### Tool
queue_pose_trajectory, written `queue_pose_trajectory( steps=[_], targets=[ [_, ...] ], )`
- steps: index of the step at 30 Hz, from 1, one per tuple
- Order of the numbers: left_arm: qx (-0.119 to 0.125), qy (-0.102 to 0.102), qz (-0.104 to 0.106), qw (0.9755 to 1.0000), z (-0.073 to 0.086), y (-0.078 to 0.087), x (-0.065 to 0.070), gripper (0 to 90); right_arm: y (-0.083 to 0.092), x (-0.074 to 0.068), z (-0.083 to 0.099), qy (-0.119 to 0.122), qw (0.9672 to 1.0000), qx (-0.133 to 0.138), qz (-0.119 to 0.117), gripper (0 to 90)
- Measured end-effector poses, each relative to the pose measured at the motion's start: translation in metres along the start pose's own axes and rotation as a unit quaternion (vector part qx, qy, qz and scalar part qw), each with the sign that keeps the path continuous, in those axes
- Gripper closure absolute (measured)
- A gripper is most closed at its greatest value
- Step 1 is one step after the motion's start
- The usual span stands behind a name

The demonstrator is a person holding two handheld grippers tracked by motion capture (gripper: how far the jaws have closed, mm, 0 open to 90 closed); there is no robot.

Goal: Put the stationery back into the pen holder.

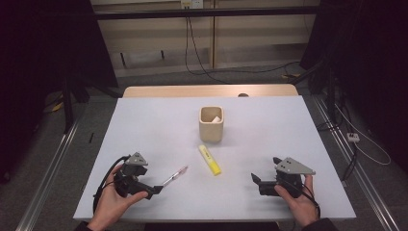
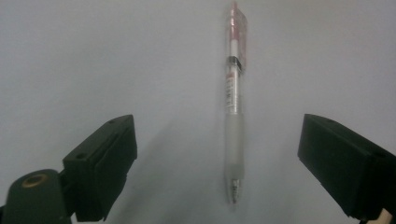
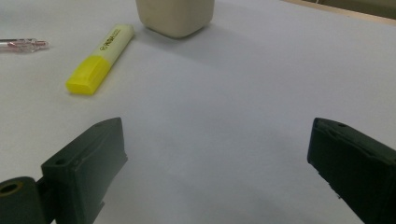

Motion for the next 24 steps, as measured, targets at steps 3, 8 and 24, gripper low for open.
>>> queue_pose_trajectory(
  steps=[3,8,24],
  targets=[
    [-0.023,-0.014,0.003,0.9996,0.003,-0.007,0.002,16.6,0.0,0.0,0.0,0.001,1.0,-0.001,-0.001,4.0],
    [-0.04,-0.02,-0.005,0.999,0.007,-0.01,0.002,35.0,0.0,0.001,0.001,-0.001,1.0,-0.001,0.001,4.0],
    [-0.048,-0.025,-0.035,0.998,0.006,-0.015,0.009,64.7,0.0,0.001,0.001,-0.001,1.0,-0.001,0.001,4.0]
  ],
)
Point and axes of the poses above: each handheld gripper's, and its own axes: y roughly backward along the jaws, z roughly out of its underside, x roughly to its right, the point moved 7 cm from there along -y, roughly forward along the jaws, and after that the axes turned 4 degrees about -y, right-handed, at the moved point
